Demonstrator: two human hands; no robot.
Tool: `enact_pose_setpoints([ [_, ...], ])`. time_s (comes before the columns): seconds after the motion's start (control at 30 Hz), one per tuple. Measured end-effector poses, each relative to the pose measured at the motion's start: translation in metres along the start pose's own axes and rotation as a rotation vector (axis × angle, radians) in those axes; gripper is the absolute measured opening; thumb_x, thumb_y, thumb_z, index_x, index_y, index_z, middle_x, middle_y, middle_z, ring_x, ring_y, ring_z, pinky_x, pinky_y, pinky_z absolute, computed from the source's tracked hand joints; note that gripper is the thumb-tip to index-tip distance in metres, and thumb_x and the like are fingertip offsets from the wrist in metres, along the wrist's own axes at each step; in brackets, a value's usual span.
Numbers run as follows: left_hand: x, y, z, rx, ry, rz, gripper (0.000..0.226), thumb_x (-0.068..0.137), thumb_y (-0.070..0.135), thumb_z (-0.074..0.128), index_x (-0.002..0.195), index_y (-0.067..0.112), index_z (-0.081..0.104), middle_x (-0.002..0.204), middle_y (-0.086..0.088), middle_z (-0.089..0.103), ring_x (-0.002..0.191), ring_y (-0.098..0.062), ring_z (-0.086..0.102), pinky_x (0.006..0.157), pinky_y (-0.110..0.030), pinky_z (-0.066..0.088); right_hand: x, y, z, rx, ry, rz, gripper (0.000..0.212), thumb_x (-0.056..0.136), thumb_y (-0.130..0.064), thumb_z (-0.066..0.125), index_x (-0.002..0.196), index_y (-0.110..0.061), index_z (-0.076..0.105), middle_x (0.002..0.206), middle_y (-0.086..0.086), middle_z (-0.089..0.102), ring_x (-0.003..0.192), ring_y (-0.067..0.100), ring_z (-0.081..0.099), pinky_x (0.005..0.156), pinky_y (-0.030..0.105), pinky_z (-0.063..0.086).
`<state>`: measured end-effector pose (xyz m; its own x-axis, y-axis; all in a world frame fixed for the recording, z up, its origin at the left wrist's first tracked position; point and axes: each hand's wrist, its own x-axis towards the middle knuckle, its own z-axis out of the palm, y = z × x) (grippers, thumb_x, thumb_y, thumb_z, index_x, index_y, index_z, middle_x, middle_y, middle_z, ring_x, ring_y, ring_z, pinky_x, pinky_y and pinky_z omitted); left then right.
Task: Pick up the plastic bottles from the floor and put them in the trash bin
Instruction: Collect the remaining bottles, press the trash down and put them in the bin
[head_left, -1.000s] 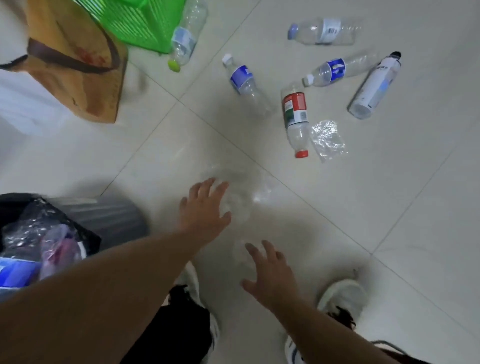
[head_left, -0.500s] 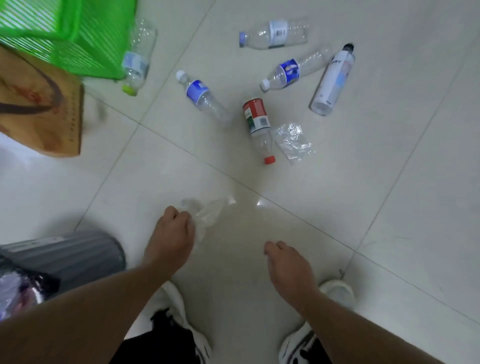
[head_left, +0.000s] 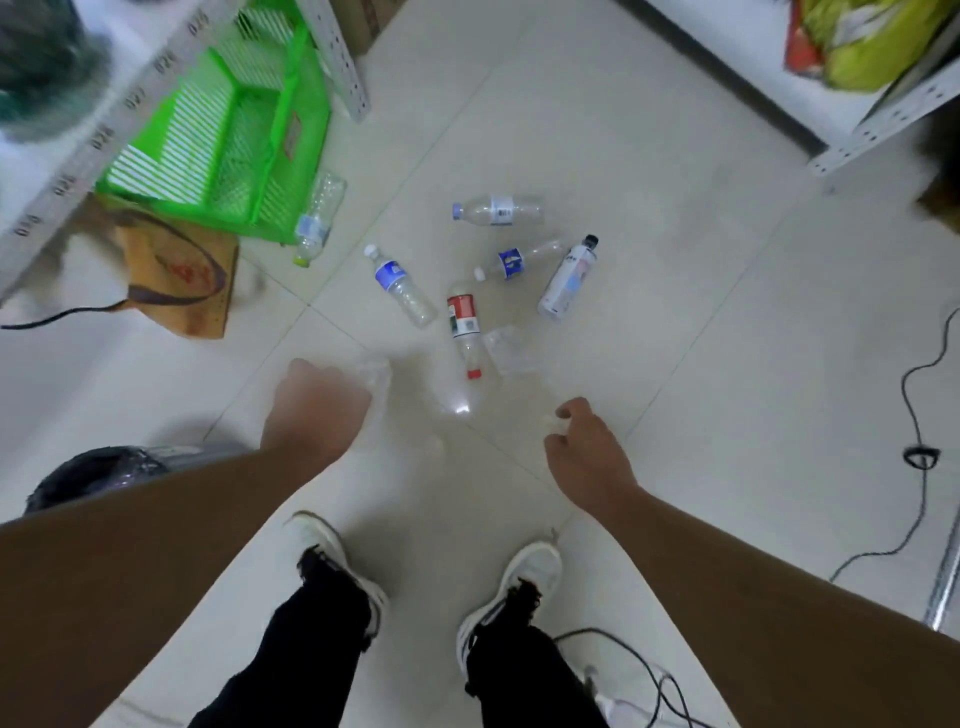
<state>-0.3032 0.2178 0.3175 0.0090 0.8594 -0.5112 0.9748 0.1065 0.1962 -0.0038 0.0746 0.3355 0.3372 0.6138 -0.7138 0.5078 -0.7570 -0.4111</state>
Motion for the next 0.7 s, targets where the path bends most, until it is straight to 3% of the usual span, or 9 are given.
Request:
enact_pose_setpoints([
  [0.1, 0.004, 0.031, -0.006, -0.064, -0.086, -0.068, 0.038, 0.095, 0.046, 0.05, 0.106, 0.015, 0.07, 0.114, -0.006, 0.044, 0.116, -0.043, 0.055, 0.102, -0.048, 0.048, 0.009, -0.01, -0.026, 0.039, 0.025, 0.037, 0.037, 0.099, -0.018, 0.055, 0.136, -0.014, 0.048, 0.125, 0.02, 0.067, 0.111, 0.04, 0.066, 0.094, 0.046, 0.054],
  [0.27, 0.028, 0.07, 0.016, -0.162, -0.213, -0.028, 0.033, 0.097, 0.04, 0.054, 0.112, 0.015, 0.07, 0.121, -0.009, 0.05, 0.12, -0.037, 0.055, 0.103, -0.048, 0.051, 0.051, -0.024, -0.044, 0.066, 0.057, 0.114, 0.043, 0.099, -0.019, 0.058, 0.14, -0.013, 0.046, 0.128, 0.016, 0.063, 0.098, 0.028, 0.058, 0.084, 0.035, 0.044],
  [0.37, 0.055, 0.083, 0.03, -0.204, -0.276, -0.03, 0.033, 0.099, 0.038, 0.054, 0.118, 0.014, 0.067, 0.126, -0.011, 0.049, 0.123, -0.039, 0.053, 0.106, -0.05, 0.049, 0.085, -0.035, -0.048, 0.109, 0.098, 0.128, 0.036, 0.098, -0.023, 0.059, 0.133, -0.018, 0.051, 0.117, 0.01, 0.068, 0.098, 0.03, 0.065, 0.078, 0.036, 0.048],
  [0.57, 0.102, 0.088, 0.059, -0.226, -0.265, -0.118, 0.036, 0.1, 0.039, 0.054, 0.123, 0.013, 0.063, 0.116, -0.006, 0.04, 0.121, -0.043, 0.052, 0.1, -0.046, 0.044, 0.164, -0.05, -0.048, 0.111, 0.161, 0.161, 0.031, 0.094, -0.023, 0.059, 0.124, -0.018, 0.055, 0.107, 0.007, 0.07, 0.086, 0.026, 0.065, 0.067, 0.034, 0.043],
  [0.7, 0.128, 0.092, 0.096, -0.302, -0.234, -0.216, 0.029, 0.096, 0.041, 0.057, 0.116, 0.021, 0.062, 0.115, -0.001, 0.036, 0.119, -0.038, 0.052, 0.094, -0.044, 0.042, 0.222, -0.041, -0.041, 0.069, 0.214, 0.152, 0.035, 0.094, -0.021, 0.06, 0.128, -0.013, 0.055, 0.117, 0.013, 0.069, 0.094, 0.032, 0.062, 0.074, 0.034, 0.042],
])
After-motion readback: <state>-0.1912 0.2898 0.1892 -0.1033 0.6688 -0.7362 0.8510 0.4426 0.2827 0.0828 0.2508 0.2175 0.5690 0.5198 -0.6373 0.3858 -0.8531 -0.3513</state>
